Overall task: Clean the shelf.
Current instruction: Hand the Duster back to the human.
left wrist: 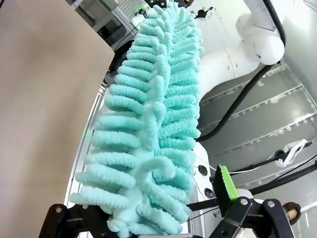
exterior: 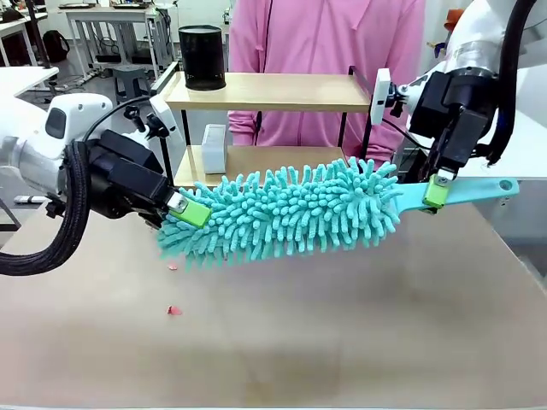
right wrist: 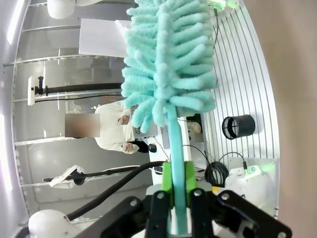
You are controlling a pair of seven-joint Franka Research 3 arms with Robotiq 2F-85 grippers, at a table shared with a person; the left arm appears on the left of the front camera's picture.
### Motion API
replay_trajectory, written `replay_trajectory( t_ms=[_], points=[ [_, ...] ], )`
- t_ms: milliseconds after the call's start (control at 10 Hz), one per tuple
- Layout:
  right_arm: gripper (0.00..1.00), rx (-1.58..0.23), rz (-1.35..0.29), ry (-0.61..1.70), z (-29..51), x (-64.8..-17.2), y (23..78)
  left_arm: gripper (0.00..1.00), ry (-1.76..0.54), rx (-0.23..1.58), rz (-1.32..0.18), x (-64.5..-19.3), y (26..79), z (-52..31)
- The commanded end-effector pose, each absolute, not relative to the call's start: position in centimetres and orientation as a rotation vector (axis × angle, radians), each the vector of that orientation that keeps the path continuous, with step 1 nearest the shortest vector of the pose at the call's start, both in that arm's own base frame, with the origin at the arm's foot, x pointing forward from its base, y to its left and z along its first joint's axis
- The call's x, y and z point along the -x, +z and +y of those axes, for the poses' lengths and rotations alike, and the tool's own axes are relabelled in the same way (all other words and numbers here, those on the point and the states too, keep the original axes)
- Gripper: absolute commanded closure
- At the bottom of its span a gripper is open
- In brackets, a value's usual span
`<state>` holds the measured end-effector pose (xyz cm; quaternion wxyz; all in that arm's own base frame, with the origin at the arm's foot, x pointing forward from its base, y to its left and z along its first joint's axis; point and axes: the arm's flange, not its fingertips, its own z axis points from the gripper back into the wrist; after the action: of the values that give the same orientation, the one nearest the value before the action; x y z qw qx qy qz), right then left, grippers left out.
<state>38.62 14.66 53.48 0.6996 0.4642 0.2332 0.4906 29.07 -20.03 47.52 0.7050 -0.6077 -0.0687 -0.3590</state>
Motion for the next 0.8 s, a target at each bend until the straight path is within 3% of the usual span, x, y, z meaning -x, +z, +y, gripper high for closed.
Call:
replay_trajectory(
  t_ms=[0,100,200,400,500,700],
  points=[
    [0.88,-1.072,0.496,1.11,14.62,-38.08,53.37,0.57,-0.795,1.373,-0.192,-28.99,47.19,-19.79],
    [0.88,-1.072,0.498,1.112,14.63,-38.11,53.38,0.6,-0.788,1.37,-0.208,-29.08,47.19,-19.81],
    [0.88,-1.07,0.502,1.112,14.67,-38.11,53.4,1.0,-0.786,1.363,-0.218,-29.18,47.14,-19.82],
    [0.88,-1.071,0.506,1.115,14.83,-38.17,53.39,1.0,-0.774,1.378,-0.216,-29.39,46.98,-19.77],
    [0.88,-1.07,0.507,1.113,14.84,-38.19,53.37,0.86,-0.777,1.379,-0.212,-29.37,46.99,-19.76],
    [0.88,-1.068,0.495,1.11,14.86,-38.19,53.43,1.0,-0.783,1.377,-0.214,-29.33,47.09,-19.64]
  ],
)
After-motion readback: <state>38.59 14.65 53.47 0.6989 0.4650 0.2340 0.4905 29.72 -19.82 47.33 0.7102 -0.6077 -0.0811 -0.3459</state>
